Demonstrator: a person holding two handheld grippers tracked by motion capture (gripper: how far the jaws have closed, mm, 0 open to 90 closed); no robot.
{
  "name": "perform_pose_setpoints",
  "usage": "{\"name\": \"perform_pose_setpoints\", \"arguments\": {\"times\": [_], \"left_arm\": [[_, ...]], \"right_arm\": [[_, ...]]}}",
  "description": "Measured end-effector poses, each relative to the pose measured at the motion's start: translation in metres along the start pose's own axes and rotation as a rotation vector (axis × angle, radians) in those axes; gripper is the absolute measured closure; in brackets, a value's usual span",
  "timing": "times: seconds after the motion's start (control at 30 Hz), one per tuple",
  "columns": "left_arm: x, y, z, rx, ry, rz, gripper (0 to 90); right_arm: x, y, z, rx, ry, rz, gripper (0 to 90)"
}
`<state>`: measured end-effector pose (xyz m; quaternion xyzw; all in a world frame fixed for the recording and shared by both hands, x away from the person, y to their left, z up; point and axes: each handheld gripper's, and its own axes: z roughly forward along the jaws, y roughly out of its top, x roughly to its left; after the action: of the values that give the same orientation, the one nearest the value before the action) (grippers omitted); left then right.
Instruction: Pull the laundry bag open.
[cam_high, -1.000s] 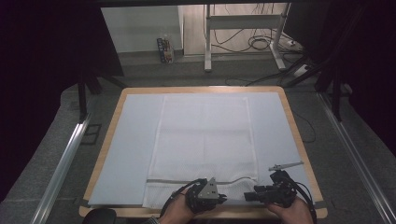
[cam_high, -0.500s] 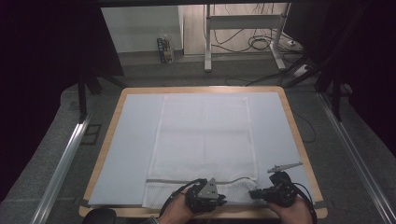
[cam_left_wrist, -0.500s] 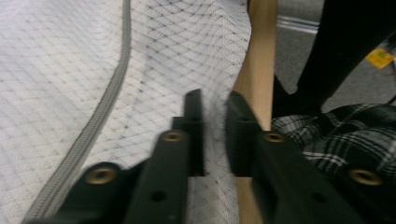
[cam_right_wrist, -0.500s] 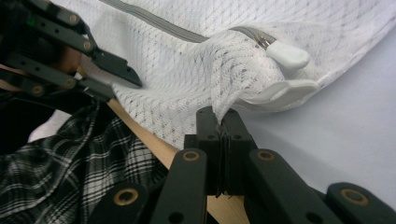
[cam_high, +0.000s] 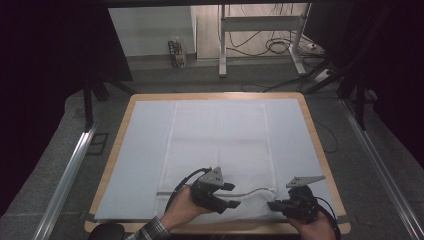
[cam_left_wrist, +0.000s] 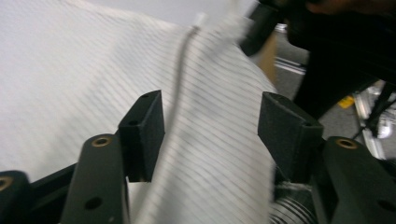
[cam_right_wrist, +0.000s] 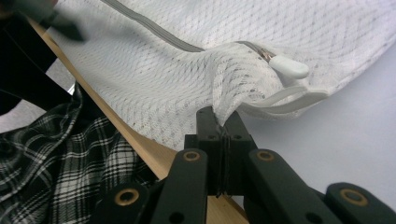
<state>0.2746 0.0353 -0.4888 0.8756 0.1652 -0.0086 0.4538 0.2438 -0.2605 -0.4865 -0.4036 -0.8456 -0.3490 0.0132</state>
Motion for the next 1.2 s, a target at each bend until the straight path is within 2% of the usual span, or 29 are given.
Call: {"name": "perform_pose_setpoints", "arguments": {"times": [0.13, 0.2, 0.3, 0.37, 0.4, 0.43, 0.47, 0.8, 0.9, 0.93, 0.97, 1.0, 1.1, 1.2], "left_arm": [[0.016, 0.022, 0.012, 0.007, -0.014, -0.008, 50.6], [0.023, 0.031, 0.020, 0.011, -0.029, 0.004, 56.6], [0.029, 0.045, 0.039, 0.038, -0.058, 0.020, 60.1], [0.029, 0.052, 0.052, 0.044, -0.082, 0.016, 60.8], [0.030, 0.056, 0.059, 0.062, -0.091, 0.032, 60.8], [0.029, 0.058, 0.063, 0.057, -0.099, 0.023, 61.1], [0.029, 0.061, 0.068, 0.066, -0.109, 0.032, 61.1], [0.021, 0.079, 0.107, 0.120, -0.134, 0.068, 60.3], [0.020, 0.078, 0.111, 0.144, -0.125, 0.079, 64.5], [0.021, 0.077, 0.110, 0.149, -0.123, 0.076, 69.0], [0.023, 0.076, 0.109, 0.148, -0.124, 0.071, 69.0], [0.026, 0.075, 0.107, 0.146, -0.125, 0.058, 73.7], [0.028, 0.073, 0.104, 0.142, -0.128, 0.046, 78.2], [0.030, 0.072, 0.100, 0.140, -0.132, 0.041, 79.1]], "right_arm": [[0.002, -0.001, 0.000, -0.008, -0.016, -0.038, 87.6], [0.002, -0.001, 0.001, -0.007, -0.025, -0.069, 87.6], [0.003, -0.002, 0.002, -0.004, -0.032, -0.089, 87.6], [0.003, -0.002, 0.002, -0.003, -0.034, -0.092, 87.6], [0.003, -0.002, 0.002, -0.002, -0.037, -0.098, 87.6], [0.003, -0.002, 0.002, -0.002, -0.038, -0.100, 87.6], [0.003, -0.002, 0.002, -0.001, -0.039, -0.100, 87.5], [0.003, -0.002, 0.002, -0.003, -0.050, -0.112, 87.5], [0.003, -0.003, 0.001, -0.002, -0.056, -0.115, 87.5], [0.003, -0.003, 0.001, -0.005, -0.059, -0.115, 87.5], [0.003, -0.003, 0.001, -0.005, -0.059, -0.115, 87.5], [0.003, -0.003, 0.001, -0.003, -0.060, -0.115, 87.5], [0.003, -0.003, 0.001, 0.000, -0.066, -0.118, 87.5], [0.003, -0.003, 0.001, 0.000, -0.070, -0.119, 87.5]]}}
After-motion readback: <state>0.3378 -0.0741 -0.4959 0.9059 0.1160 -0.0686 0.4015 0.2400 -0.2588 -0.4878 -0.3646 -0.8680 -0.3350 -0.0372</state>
